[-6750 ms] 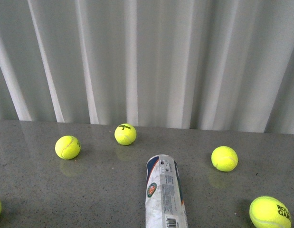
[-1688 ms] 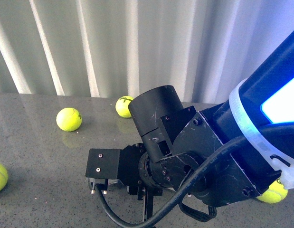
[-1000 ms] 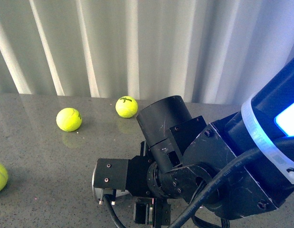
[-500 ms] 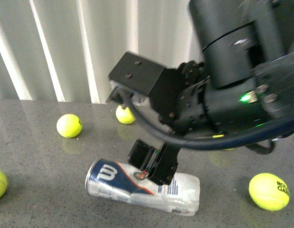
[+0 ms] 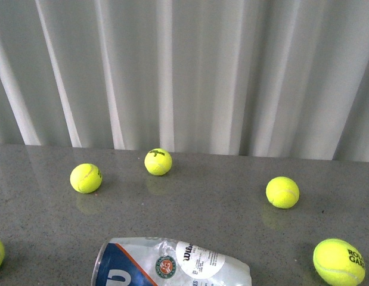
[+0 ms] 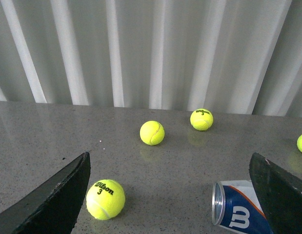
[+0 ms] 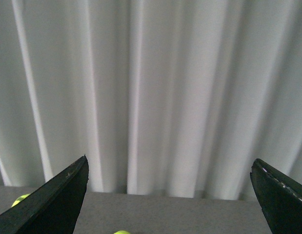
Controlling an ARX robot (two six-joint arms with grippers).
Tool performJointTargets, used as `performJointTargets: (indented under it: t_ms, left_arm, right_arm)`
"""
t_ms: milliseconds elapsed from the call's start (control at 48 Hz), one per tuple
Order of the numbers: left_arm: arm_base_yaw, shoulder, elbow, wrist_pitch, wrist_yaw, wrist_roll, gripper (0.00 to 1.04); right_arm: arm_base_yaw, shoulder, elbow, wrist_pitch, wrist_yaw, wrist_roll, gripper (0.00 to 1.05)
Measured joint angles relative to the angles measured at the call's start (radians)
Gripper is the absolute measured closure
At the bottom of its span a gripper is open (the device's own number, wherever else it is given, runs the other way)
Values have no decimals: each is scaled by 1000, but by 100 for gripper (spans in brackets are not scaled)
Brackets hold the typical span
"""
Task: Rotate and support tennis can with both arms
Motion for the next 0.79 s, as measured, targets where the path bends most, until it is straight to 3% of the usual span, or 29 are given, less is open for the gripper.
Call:
performJointTargets:
  t_ms: [167, 292, 479, 625, 792]
  left_arm:
    - [0, 0, 0, 0, 0, 0, 7]
    - [0, 0, 0, 0, 0, 0, 7]
    - [0, 0, 0, 0, 0, 0, 7]
    - [0, 0, 0, 0, 0, 0, 7]
    - [0, -1, 0, 0, 0, 0, 7]
  right_arm:
    - [-63, -372, -211, -355, -79, 45, 38]
    - [-64, -516, -316, -385, -79, 49, 57]
    - [-66, -595, -397, -370, -79, 52, 100]
    - [-66, -721, -443, -465, -79, 53, 101]
    - [-66, -763, -469, -465, -79, 53, 101]
